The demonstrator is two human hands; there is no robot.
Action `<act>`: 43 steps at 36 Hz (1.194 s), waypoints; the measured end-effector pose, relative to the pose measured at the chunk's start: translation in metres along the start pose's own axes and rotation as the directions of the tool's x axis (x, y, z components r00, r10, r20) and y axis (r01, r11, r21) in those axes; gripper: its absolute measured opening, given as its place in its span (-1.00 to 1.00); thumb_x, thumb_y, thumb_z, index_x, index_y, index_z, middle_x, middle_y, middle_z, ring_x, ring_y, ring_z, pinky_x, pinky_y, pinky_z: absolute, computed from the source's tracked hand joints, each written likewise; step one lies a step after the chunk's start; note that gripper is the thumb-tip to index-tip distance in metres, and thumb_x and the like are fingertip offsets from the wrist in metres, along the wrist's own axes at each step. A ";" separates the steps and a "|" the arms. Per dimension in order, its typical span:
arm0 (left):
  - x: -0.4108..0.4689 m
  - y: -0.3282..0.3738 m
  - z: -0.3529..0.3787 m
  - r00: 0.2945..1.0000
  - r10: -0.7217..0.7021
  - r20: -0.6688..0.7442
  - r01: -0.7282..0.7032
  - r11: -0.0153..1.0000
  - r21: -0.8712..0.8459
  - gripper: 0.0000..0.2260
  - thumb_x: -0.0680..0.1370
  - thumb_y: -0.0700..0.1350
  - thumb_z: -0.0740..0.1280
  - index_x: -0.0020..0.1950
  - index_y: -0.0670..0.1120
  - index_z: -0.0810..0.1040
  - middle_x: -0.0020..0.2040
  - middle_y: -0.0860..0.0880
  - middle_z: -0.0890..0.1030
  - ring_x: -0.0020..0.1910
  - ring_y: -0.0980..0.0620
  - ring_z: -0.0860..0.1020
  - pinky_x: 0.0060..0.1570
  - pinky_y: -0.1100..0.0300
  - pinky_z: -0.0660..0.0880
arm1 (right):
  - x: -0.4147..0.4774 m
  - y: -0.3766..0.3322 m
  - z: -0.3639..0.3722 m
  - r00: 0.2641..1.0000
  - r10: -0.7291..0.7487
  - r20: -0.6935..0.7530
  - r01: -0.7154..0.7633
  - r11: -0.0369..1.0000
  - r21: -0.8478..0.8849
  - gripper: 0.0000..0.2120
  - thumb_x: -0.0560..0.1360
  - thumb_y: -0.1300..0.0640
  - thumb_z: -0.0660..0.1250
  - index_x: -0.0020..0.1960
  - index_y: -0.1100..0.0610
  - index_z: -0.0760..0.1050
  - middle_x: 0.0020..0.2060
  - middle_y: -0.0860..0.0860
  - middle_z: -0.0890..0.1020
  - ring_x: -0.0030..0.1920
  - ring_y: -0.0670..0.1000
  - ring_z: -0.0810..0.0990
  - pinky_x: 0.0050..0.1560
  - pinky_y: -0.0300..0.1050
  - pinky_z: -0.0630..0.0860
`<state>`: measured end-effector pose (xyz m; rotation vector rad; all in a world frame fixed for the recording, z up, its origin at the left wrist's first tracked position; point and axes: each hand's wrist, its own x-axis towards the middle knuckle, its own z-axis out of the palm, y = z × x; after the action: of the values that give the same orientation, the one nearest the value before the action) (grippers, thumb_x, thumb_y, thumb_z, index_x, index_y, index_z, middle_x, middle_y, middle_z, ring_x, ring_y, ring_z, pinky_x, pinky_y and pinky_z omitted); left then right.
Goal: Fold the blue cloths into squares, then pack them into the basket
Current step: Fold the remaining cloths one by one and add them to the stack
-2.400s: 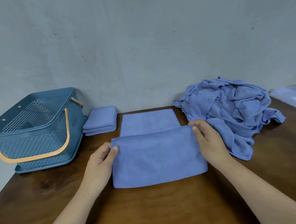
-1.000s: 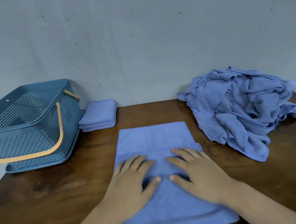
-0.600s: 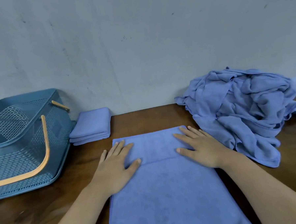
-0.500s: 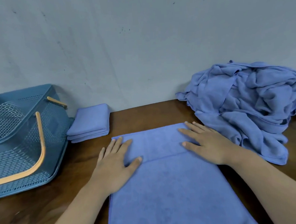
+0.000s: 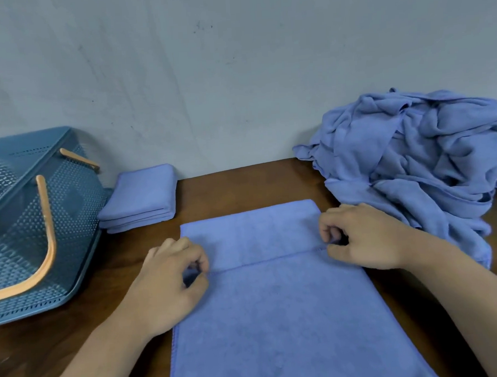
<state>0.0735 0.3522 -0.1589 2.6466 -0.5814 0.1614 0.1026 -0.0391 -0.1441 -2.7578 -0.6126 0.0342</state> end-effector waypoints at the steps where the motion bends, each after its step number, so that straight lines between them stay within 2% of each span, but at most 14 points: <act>1: -0.001 0.000 0.000 0.999 0.000 0.042 -0.001 1.000 0.026 -0.92 0.42 0.12 0.19 -0.15 0.19 0.44 -0.11 0.15 0.50 0.01 0.11 0.45 0.11 0.20 0.28 | 0.001 0.000 0.000 1.000 -0.001 0.007 0.001 1.000 -0.016 -0.84 0.34 -0.20 0.25 -0.15 -0.16 0.44 -0.21 -0.18 0.56 -0.05 -0.14 0.52 0.08 -0.16 0.41; 5: 0.000 0.004 0.001 0.996 0.011 0.090 -0.018 0.996 0.085 -0.91 0.39 0.09 0.19 -0.24 0.10 0.37 -0.19 0.10 0.42 -0.06 0.09 0.42 0.05 0.22 0.27 | 0.003 -0.003 -0.001 1.000 -0.006 -0.009 0.006 1.000 -0.028 -0.80 0.32 -0.19 0.21 -0.24 -0.08 0.41 -0.25 -0.14 0.52 -0.11 -0.07 0.49 0.06 -0.16 0.42; 11: 0.000 0.004 -0.005 1.000 -0.014 0.013 0.015 0.996 -0.086 -0.95 0.40 -0.03 0.21 -0.25 0.07 0.34 -0.19 0.06 0.43 -0.13 0.04 0.41 -0.02 0.07 0.31 | 0.001 -0.006 -0.006 0.999 0.026 0.029 -0.025 0.999 -0.043 -0.75 0.32 -0.25 0.17 -0.18 -0.09 0.42 -0.23 -0.15 0.54 -0.08 -0.13 0.50 0.08 -0.14 0.42; 16: 0.002 0.002 -0.005 1.000 0.015 0.024 -0.012 0.994 -0.109 -0.94 0.40 0.00 0.18 -0.24 0.05 0.34 -0.21 0.01 0.41 -0.15 -0.01 0.40 -0.05 0.03 0.31 | 0.000 -0.010 -0.004 0.999 -0.025 0.028 0.027 0.997 -0.077 -0.72 0.26 -0.23 0.11 -0.25 -0.04 0.41 -0.16 -0.24 0.52 -0.12 -0.09 0.45 0.06 -0.14 0.42; 19: 0.002 0.003 -0.005 0.999 0.054 -0.001 -0.053 0.988 -0.143 -0.96 0.39 -0.03 0.16 -0.24 0.06 0.30 -0.21 0.01 0.40 -0.15 -0.01 0.38 -0.05 0.03 0.27 | -0.001 -0.012 -0.007 0.998 -0.052 -0.030 0.053 0.997 0.053 -0.80 0.34 -0.12 0.19 -0.29 0.01 0.38 -0.25 -0.10 0.50 -0.16 -0.02 0.45 -0.08 -0.09 0.44; 23: 0.002 0.008 -0.006 0.994 0.046 -0.099 -0.077 0.939 -0.335 -0.95 0.38 -0.07 0.17 -0.25 0.05 0.30 -0.23 0.01 0.41 -0.17 -0.12 0.35 -0.10 -0.07 0.27 | 0.001 -0.014 -0.005 0.988 0.044 -0.151 0.029 0.893 0.449 -0.83 0.46 0.10 0.22 -0.27 0.14 0.36 -0.33 -0.04 0.40 -0.30 -0.07 0.33 -0.23 -0.03 0.29; 25: 0.003 0.010 -0.005 0.986 -0.022 -0.166 -0.050 0.908 -0.417 -0.94 0.41 -0.09 0.21 -0.25 -0.02 0.36 -0.25 -0.05 0.43 -0.19 -0.17 0.36 -0.15 -0.07 0.31 | 0.004 -0.014 0.002 0.974 0.147 -0.170 -0.030 0.835 0.549 -0.84 0.48 0.06 0.23 -0.22 0.12 0.40 -0.34 0.00 0.40 -0.30 -0.04 0.31 -0.22 0.00 0.27; 27: 0.007 0.009 0.000 0.967 -0.141 -0.214 0.023 0.879 -0.476 -0.91 0.53 -0.12 0.28 -0.16 -0.09 0.44 -0.27 -0.10 0.46 -0.25 -0.13 0.39 -0.21 0.02 0.31 | 0.009 -0.010 0.012 0.954 0.241 -0.177 -0.090 0.797 0.597 -0.87 0.56 0.02 0.29 -0.11 0.06 0.48 -0.32 0.05 0.52 -0.30 -0.03 0.38 -0.20 0.01 0.33; 29: 0.012 0.009 0.005 0.929 -0.266 -0.258 0.117 0.871 -0.478 -0.94 0.66 -0.11 0.32 -0.01 -0.03 0.50 -0.25 -0.07 0.54 -0.30 -0.03 0.41 -0.26 0.13 0.32 | 0.013 -0.006 0.018 0.933 0.295 -0.207 -0.100 0.764 0.637 -0.97 0.63 0.05 0.37 0.01 -0.04 0.53 -0.30 -0.06 0.62 -0.31 -0.06 0.46 -0.18 -0.03 0.40; 32: 0.013 0.006 0.011 0.896 -0.365 -0.254 0.207 0.847 -0.489 -0.87 0.69 -0.10 0.34 0.19 0.09 0.49 -0.12 -0.03 0.65 -0.22 -0.06 0.51 -0.17 0.13 0.39 | 0.013 -0.007 0.021 0.934 0.283 -0.220 -0.082 0.767 0.637 -0.81 0.62 0.11 0.41 0.14 -0.14 0.51 -0.25 -0.06 0.66 -0.27 0.00 0.52 -0.16 -0.03 0.46; 35: 0.010 0.000 0.008 0.927 -0.332 -0.174 0.198 0.827 -0.526 -0.69 0.65 -0.22 0.37 0.30 0.12 0.45 -0.15 -0.08 0.65 -0.18 -0.15 0.51 -0.10 0.03 0.44 | 0.011 -0.012 0.020 0.960 0.211 -0.182 -0.064 0.802 0.594 -0.76 0.58 0.24 0.38 0.13 -0.06 0.49 -0.30 0.11 0.54 -0.31 0.15 0.43 -0.28 -0.01 0.40; 37: 0.008 -0.002 0.005 0.942 -0.307 -0.136 0.203 0.842 -0.500 -0.63 0.61 -0.29 0.35 0.29 0.10 0.43 -0.14 -0.15 0.64 -0.25 -0.15 0.46 -0.17 0.07 0.44 | 0.009 -0.012 0.018 0.968 0.185 -0.168 -0.063 0.831 0.553 -0.79 0.55 0.28 0.35 0.05 -0.02 0.52 -0.35 0.14 0.44 -0.38 0.04 0.32 -0.32 -0.08 0.33; 39: 0.008 -0.002 0.005 0.944 -0.306 -0.127 0.215 0.857 -0.468 -0.61 0.56 -0.34 0.35 0.23 0.08 0.42 -0.13 -0.15 0.63 -0.33 -0.04 0.40 -0.26 0.15 0.39 | 0.008 -0.012 0.016 0.971 0.175 -0.163 -0.064 0.847 0.527 -0.81 0.55 0.31 0.34 -0.06 0.01 0.55 -0.40 0.05 0.39 -0.40 -0.06 0.30 -0.35 -0.20 0.29; 43: 0.008 0.000 0.004 0.945 -0.318 -0.076 0.265 0.881 -0.391 -0.65 0.49 -0.34 0.35 0.13 0.05 0.47 -0.11 -0.11 0.63 -0.26 -0.16 0.47 -0.26 0.02 0.45 | 0.007 -0.015 0.013 0.979 0.160 -0.129 -0.079 0.872 0.483 -0.68 0.51 0.37 0.33 -0.21 -0.03 0.65 -0.33 -0.12 0.54 -0.38 -0.12 0.40 -0.31 -0.32 0.33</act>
<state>0.0806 0.3477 -0.1609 2.2874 -0.1397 0.1255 0.1011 -0.0193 -0.1517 -2.2829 -0.3301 -0.0145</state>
